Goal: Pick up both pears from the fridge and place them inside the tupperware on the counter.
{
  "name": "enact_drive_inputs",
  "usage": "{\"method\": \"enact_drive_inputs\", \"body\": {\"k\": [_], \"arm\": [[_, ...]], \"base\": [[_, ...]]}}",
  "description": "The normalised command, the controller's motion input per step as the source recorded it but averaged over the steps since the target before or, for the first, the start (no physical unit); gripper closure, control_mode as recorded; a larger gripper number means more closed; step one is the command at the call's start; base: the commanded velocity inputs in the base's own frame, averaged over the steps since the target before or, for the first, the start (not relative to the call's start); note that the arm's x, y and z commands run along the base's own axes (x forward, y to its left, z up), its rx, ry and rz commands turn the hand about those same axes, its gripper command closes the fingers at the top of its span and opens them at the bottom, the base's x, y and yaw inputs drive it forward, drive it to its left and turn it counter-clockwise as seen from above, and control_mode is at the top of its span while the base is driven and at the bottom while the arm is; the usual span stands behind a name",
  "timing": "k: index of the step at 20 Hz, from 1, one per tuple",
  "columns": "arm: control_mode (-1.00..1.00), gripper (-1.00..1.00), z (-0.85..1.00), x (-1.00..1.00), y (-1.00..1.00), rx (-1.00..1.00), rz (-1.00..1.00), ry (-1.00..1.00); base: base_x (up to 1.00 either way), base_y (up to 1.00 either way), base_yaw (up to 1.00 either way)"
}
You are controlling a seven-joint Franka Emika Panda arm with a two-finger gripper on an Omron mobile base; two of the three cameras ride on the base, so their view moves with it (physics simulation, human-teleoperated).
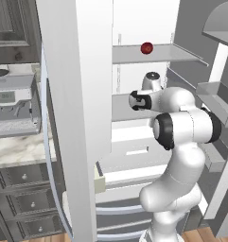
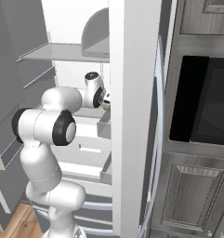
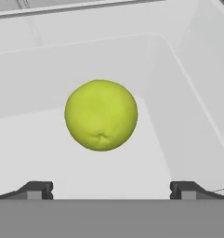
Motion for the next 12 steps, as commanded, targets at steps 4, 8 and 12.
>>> {"method": "enact_drive_inputs", "body": {"k": [4,8,12], "arm": [[-1.0,-1.0,-0.1,0.21,0.0,0.0,0.0,0.0],[-1.0,-1.0,-0.1,0.22,-0.01,0.0,0.0,0.0],[-1.0,-1.0,-0.07,0.23,0.0,0.0,0.0,0.0]], "base": [[0.0,0.0,0.0],[0.0,0.0,0.0],[0.0,0.0,0.0]]}}
